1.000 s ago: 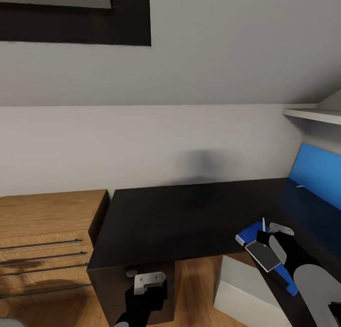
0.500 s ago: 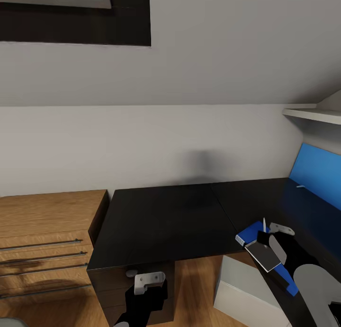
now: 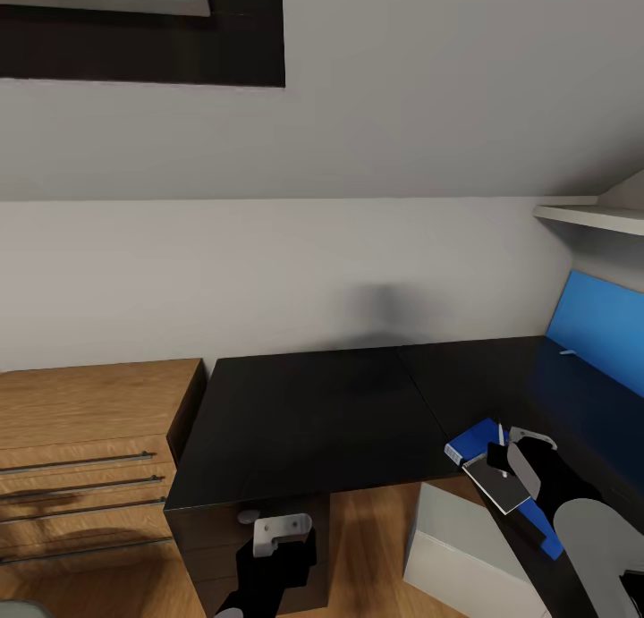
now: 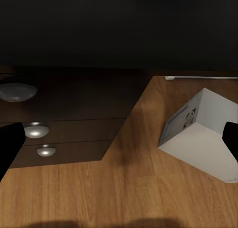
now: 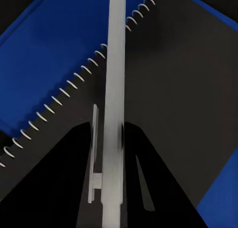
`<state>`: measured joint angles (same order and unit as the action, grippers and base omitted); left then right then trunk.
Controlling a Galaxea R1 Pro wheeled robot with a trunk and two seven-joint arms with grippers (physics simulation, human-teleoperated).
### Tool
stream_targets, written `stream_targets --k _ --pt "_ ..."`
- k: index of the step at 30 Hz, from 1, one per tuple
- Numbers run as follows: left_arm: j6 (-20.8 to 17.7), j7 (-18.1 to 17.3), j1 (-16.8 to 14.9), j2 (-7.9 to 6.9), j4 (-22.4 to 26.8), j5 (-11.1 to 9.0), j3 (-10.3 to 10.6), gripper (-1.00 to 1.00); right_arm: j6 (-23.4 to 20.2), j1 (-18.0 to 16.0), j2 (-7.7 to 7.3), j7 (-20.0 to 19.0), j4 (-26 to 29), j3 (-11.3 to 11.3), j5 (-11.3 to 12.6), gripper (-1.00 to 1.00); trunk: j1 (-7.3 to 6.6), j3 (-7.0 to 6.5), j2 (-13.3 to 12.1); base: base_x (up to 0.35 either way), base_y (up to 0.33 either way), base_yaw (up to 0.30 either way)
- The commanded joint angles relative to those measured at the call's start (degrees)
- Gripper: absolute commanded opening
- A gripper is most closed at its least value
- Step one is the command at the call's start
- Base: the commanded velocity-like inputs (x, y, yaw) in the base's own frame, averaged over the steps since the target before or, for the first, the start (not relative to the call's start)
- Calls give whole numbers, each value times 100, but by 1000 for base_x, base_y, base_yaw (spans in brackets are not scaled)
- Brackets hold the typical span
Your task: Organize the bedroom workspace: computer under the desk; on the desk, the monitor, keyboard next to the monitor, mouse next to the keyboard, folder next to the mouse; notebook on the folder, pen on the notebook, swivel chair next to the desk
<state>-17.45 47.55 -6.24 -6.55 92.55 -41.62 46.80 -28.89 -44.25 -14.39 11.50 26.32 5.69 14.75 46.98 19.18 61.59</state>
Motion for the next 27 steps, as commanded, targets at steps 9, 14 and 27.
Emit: stream_targets --k 9,14,27 --pt "-22 42 -9 -20 9 -22 0 100 -35 -3 13 45 12 3 -25 -100 1 7 5 -25 0 0" --pt "-22 44 -9 -21 9 -22 3 100 -30 -3 15 45 11 3 -37 -100 1 7 5 -160 0 0" --pt "-16 44 -9 -15 17 -14 19 100 -20 -3 23 45 8 -6 -53 -100 44 43 85 -12 0 0"
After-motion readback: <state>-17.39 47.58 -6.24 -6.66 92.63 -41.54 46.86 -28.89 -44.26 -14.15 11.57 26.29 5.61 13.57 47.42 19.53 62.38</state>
